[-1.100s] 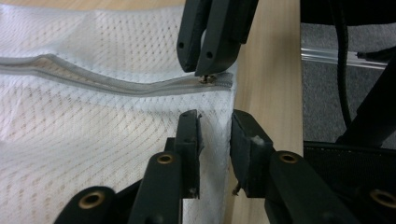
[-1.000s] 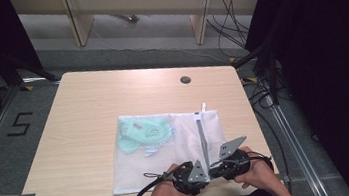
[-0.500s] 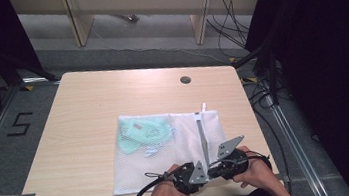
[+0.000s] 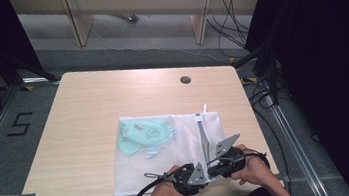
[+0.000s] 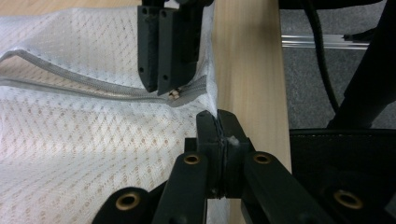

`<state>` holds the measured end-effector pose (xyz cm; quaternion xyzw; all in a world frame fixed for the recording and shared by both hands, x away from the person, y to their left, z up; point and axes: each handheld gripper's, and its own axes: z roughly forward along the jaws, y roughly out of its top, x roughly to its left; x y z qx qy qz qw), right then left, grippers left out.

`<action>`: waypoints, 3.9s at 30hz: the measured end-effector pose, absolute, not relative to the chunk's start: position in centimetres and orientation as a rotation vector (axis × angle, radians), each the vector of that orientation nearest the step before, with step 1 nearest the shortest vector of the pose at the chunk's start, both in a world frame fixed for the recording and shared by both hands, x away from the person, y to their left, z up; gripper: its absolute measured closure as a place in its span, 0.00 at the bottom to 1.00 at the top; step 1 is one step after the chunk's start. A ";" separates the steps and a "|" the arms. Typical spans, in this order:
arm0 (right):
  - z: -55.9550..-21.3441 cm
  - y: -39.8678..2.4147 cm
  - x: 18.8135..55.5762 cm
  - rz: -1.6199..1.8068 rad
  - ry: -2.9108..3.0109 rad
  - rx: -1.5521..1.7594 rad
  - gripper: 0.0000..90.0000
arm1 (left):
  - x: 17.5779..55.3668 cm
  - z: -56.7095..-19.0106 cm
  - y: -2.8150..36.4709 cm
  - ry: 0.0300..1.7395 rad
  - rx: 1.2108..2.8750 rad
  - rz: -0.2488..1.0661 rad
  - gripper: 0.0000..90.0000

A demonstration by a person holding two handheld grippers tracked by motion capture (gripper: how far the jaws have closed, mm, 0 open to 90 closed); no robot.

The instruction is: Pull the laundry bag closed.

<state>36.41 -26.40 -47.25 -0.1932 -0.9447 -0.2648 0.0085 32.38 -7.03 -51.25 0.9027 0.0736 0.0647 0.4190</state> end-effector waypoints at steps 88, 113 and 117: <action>-47.7 -25.6 42.1 -0.816 -3.048 -0.591 0.96 | 32.4 -50.8 -6.2 0.204 2.246 0.121 0.99; -47.7 -25.5 44.1 -0.818 -3.080 -0.638 0.96 | 32.2 -50.9 -6.2 0.202 2.257 0.125 0.99; -47.8 -25.4 44.4 -0.821 -3.075 -0.634 0.96 | 32.2 -50.9 -6.2 0.214 2.254 0.121 0.99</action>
